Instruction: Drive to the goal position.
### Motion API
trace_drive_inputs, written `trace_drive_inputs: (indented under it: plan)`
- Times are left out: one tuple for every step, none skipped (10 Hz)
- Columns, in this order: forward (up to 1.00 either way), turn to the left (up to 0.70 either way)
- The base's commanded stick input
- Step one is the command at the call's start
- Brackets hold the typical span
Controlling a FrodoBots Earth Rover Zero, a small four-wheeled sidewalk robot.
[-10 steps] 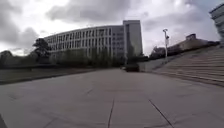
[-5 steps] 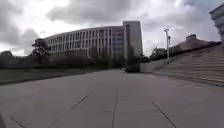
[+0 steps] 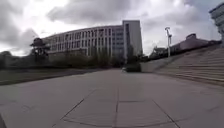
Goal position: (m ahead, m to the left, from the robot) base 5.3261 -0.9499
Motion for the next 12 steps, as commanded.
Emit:
trace_drive_inputs:
  plan:
    - [0.70, 0.00]
    - [0.70, 0.00]
    - [0.70, 0.00]
    - [0.70, 0.00]
    - [0.70, 0.00]
    - [0.70, 0.00]
    - [0.70, 0.00]
    - [0.70, 0.00]
    - [0.70, 0.00]
    - [0.70, 0.00]
    - [0.70, 0.00]
    - [0.70, 0.00]
